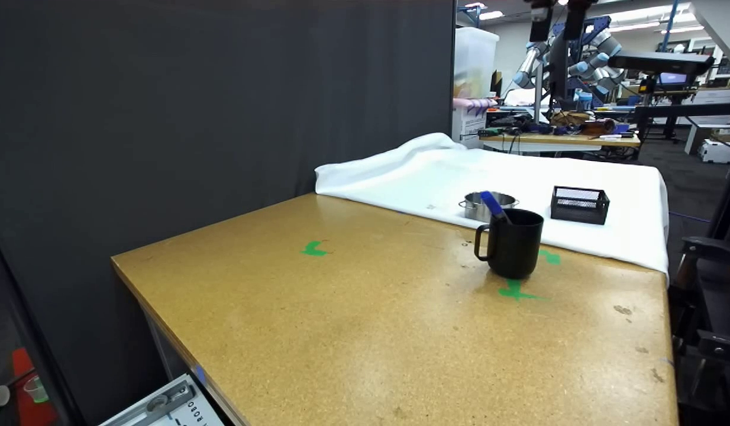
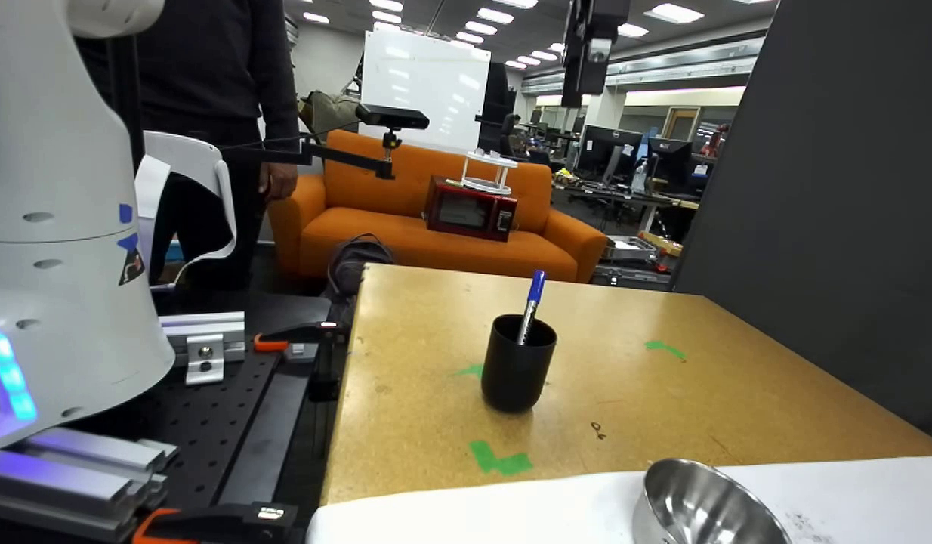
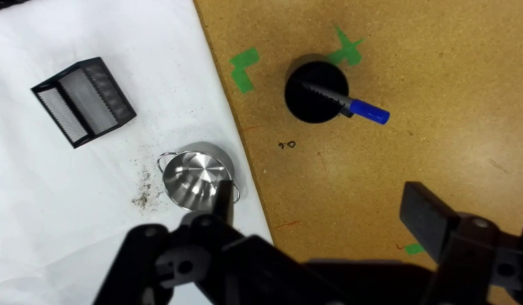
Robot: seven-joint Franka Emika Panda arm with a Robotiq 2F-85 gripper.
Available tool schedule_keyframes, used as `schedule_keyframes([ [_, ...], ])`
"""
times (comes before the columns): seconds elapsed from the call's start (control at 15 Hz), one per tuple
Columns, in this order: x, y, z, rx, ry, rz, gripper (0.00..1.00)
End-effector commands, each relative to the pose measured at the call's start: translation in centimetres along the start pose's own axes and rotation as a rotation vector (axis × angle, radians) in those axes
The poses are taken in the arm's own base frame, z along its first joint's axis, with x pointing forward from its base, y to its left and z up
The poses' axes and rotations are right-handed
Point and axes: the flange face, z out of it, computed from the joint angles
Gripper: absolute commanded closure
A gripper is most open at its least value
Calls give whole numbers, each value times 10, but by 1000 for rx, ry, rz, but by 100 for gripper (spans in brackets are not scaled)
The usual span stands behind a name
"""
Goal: Move the cup to the left
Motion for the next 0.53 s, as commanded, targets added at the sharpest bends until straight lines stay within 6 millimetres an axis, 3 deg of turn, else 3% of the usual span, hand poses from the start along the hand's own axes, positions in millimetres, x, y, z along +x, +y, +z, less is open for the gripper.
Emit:
schedule_keyframes([
  [0.0, -1, 1, 41, 89, 38, 72, 0],
  [0.47, -28, 4, 142, 58, 44, 139, 0],
])
